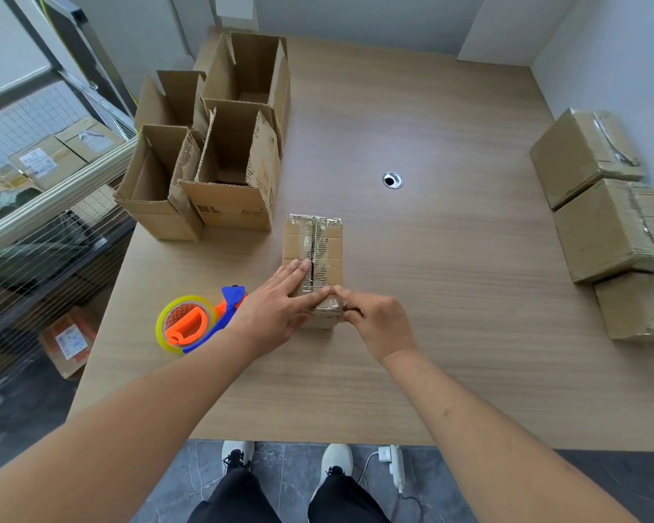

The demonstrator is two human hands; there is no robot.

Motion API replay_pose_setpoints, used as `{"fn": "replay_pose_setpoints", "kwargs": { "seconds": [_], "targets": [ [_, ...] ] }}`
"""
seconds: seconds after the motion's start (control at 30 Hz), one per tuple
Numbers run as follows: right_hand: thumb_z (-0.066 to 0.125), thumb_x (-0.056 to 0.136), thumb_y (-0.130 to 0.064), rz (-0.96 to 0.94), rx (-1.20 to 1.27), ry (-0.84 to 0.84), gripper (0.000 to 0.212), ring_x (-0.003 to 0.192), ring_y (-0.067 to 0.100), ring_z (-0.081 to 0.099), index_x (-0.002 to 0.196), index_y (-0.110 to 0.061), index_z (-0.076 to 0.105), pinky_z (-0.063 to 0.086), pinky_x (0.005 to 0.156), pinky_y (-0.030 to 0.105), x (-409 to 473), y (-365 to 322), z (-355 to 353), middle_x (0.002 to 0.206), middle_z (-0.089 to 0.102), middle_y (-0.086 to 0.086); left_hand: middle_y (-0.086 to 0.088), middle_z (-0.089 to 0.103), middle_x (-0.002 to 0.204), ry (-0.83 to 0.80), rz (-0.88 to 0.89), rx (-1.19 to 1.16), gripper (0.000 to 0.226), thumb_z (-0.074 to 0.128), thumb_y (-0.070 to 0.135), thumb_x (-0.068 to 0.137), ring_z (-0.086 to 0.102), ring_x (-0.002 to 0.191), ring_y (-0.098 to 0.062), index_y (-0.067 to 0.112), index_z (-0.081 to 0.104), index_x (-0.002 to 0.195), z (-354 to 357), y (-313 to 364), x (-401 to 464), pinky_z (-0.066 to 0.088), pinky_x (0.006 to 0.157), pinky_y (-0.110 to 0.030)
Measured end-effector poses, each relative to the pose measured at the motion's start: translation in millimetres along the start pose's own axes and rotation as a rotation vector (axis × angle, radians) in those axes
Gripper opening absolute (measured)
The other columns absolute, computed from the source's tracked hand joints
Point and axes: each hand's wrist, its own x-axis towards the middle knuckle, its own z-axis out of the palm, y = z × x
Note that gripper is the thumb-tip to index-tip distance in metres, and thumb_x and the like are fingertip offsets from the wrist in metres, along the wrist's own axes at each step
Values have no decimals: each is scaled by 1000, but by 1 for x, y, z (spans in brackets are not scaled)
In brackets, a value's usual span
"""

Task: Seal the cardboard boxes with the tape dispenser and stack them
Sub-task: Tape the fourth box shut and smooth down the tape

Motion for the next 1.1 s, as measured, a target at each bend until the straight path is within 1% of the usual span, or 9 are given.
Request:
{"fn": "replay_pose_setpoints", "kwargs": {
  "seconds": [0.17,0.3,0.4,0.5,0.63,0.8,0.87,0.97,1.1],
  "targets": [
    [77,86,-16,286,39,159,46,90,34,73,131,-17,68,57,81,42,-5,-16,5,96,78,10,-23,36,159,15,-92,1,60,79,19,87,34,147,-43,30,59,143,4,14,17,24,121,-48],
    [64,90,-10,313,-41,120,49,92,41,70,138,-17,63,57,79,45,-5,-33,7,98,76,18,-19,31,163,-20,-95,-17,60,76,22,91,29,151,-39,34,54,146,1,11,18,21,123,-45],
    [59,91,-13,311,-127,44,58,94,42,68,148,-19,51,55,78,45,-4,-35,1,101,75,19,-8,10,170,-162,-56,-15,69,67,22,97,8,157,-26,39,36,156,-12,4,19,15,124,-34],
    [59,95,-14,257,-174,-50,59,95,42,67,152,-20,46,54,78,45,1,-33,-10,101,74,21,3,0,171,-303,-11,20,79,67,25,96,2,157,-13,34,22,161,-33,-15,21,25,124,-33],
    [57,95,-12,252,-201,-110,55,92,40,69,148,-23,50,56,77,43,4,-38,-13,98,73,20,-2,3,171,-296,40,128,77,64,32,98,6,158,-17,19,23,162,-29,-24,20,36,119,-42],
    [54,84,-10,276,-128,-142,45,96,37,66,126,-21,62,55,80,41,6,-36,-12,102,71,12,-18,27,164,-213,125,198,75,74,25,91,27,152,-32,6,39,154,-19,-24,14,40,116,-46],
    [52,78,-18,336,-82,-243,43,105,33,64,120,-23,56,54,87,39,10,-44,-18,112,66,6,-10,11,170,-265,85,108,77,69,27,96,10,157,-24,11,28,160,-23,-22,17,30,122,-42],
    [55,83,-28,477,-97,-259,67,129,32,52,146,-24,34,46,102,46,19,-61,-23,144,46,5,3,-5,170,-370,79,3,94,68,37,95,-7,156,-12,16,8,164,-40,-26,23,13,127,-30],
    [48,94,-59,460,-61,-151,82,150,33,22,160,-37,5,33,115,55,36,-88,-13,169,4,5,-3,-11,169,-267,37,160,92,57,26,94,-14,156,-20,8,-3,162,-55,-27,22,-2,127,-30]
  ]
}}
